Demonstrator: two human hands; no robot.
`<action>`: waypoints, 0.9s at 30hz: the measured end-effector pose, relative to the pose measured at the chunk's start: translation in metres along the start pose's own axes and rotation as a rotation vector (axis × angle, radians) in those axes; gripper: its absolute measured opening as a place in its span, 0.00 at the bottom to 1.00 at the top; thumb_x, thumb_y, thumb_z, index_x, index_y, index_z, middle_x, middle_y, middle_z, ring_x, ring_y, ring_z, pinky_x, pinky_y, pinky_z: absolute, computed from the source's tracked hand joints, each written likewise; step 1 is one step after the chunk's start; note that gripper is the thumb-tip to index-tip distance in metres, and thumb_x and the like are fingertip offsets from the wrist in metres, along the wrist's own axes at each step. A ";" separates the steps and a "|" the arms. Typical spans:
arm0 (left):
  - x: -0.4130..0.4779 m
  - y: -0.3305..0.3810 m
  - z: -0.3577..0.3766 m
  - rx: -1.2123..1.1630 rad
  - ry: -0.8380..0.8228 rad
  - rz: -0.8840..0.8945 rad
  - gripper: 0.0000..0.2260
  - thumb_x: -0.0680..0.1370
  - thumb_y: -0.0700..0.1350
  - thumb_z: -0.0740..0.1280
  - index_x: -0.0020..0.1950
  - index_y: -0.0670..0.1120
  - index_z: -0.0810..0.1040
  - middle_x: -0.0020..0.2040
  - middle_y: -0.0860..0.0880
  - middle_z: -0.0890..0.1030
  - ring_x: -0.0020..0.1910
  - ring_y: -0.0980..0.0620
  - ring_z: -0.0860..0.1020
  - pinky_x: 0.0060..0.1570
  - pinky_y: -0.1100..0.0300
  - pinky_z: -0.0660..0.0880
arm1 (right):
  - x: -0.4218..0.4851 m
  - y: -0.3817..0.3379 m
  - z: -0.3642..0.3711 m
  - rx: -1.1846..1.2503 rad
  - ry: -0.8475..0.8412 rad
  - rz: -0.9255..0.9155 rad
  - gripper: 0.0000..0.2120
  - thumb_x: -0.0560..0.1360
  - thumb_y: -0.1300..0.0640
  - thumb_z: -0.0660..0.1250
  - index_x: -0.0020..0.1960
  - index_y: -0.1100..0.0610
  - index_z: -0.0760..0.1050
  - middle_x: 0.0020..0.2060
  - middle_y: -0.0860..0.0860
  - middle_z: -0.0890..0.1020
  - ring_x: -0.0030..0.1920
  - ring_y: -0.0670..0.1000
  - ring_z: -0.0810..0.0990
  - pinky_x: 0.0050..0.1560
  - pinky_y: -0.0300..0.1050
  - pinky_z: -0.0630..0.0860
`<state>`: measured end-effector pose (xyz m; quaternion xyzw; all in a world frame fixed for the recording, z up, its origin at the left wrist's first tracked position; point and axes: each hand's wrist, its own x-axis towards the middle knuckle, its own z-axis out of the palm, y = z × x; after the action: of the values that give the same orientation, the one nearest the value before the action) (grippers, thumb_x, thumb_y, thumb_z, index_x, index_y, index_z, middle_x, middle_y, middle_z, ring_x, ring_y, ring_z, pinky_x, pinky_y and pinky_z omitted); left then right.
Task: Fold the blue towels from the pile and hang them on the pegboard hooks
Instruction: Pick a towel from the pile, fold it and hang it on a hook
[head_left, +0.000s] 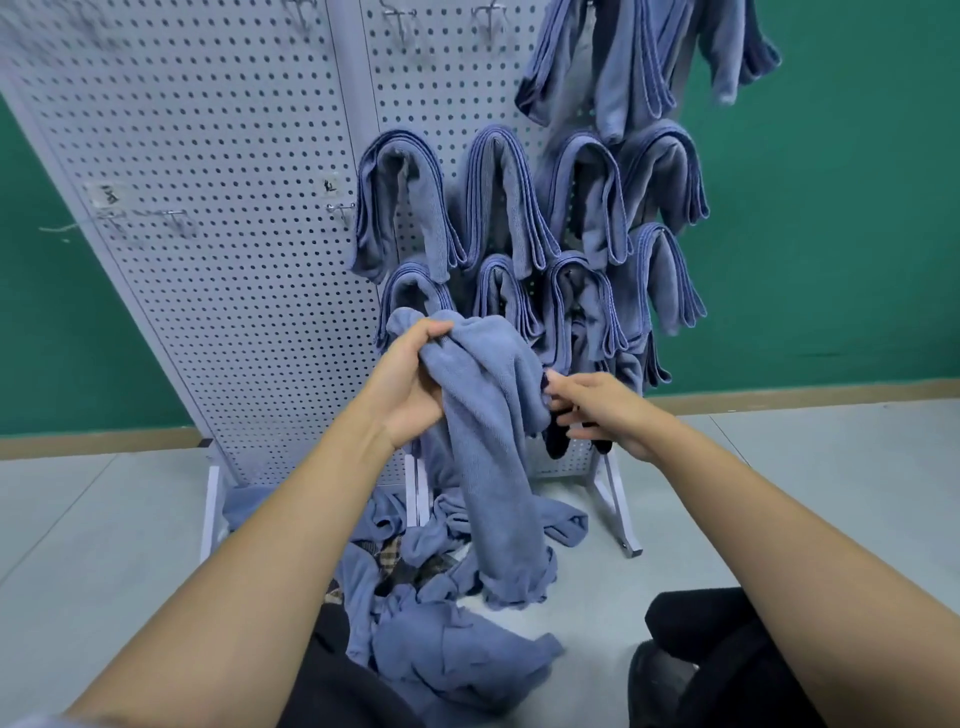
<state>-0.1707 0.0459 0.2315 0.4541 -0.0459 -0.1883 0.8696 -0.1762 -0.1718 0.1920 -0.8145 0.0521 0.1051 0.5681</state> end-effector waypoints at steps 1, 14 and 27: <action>-0.001 0.001 0.004 -0.018 0.006 0.018 0.09 0.80 0.42 0.59 0.49 0.43 0.79 0.45 0.48 0.82 0.50 0.53 0.79 0.57 0.60 0.74 | -0.001 0.000 0.001 0.038 -0.035 0.035 0.18 0.79 0.42 0.60 0.51 0.57 0.76 0.47 0.52 0.78 0.46 0.51 0.77 0.51 0.43 0.76; 0.002 0.008 -0.015 0.174 0.284 0.085 0.07 0.78 0.47 0.66 0.49 0.44 0.77 0.44 0.47 0.82 0.47 0.52 0.81 0.49 0.59 0.77 | 0.000 -0.018 -0.013 0.595 0.163 -0.101 0.06 0.79 0.55 0.64 0.45 0.54 0.76 0.35 0.47 0.79 0.37 0.46 0.76 0.45 0.40 0.76; -0.011 0.020 -0.057 0.360 0.555 0.080 0.03 0.77 0.41 0.68 0.44 0.43 0.78 0.41 0.47 0.79 0.38 0.52 0.77 0.38 0.60 0.75 | -0.007 -0.009 -0.044 0.653 0.269 -0.150 0.07 0.81 0.59 0.61 0.47 0.56 0.77 0.33 0.43 0.84 0.34 0.40 0.82 0.34 0.34 0.77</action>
<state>-0.1607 0.1045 0.2156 0.6323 0.1423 -0.0119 0.7615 -0.1763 -0.2097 0.2161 -0.5983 0.0971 -0.0672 0.7925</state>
